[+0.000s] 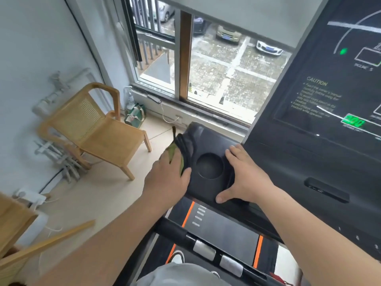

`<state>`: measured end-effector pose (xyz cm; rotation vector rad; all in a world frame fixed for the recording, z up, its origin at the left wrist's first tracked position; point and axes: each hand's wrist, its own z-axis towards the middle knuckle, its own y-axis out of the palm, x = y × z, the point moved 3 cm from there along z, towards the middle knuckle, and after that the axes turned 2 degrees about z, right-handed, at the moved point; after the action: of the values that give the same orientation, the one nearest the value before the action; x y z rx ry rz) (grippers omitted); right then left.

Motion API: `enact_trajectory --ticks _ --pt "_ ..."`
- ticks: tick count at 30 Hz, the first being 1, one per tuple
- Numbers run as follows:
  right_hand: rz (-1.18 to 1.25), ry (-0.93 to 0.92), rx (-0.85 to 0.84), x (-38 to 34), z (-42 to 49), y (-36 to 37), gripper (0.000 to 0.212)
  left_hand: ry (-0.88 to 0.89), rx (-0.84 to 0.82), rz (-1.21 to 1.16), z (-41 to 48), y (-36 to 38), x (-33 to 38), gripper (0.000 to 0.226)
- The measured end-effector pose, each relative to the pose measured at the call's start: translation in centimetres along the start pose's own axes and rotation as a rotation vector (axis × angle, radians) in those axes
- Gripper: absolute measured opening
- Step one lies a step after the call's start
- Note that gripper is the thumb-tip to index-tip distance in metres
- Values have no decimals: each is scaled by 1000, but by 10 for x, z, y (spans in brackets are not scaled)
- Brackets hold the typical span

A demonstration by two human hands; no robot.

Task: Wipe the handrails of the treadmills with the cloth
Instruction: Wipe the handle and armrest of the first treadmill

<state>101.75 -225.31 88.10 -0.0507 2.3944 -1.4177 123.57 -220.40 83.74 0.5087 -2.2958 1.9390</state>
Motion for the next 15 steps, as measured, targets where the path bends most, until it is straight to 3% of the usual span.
enact_trajectory --ticks 5,7,10,13,15 --pt "57 -21 13 5 -1 5 146 -94 -64 129 -43 0 -25 61" --pt "47 -28 33 4 -3 3 144 -165 -89 58 -16 -5 -18 50" --pt "-82 -15 142 -2 -15 1 133 -250 -87 -167 2 -11 -13 52" --pt "-203 -241 357 -21 -41 20 91 -209 48 -83 -42 -6 -10 51" --pt "-75 -399 403 -33 -59 43 59 -204 103 1 -87 4 -15 50"
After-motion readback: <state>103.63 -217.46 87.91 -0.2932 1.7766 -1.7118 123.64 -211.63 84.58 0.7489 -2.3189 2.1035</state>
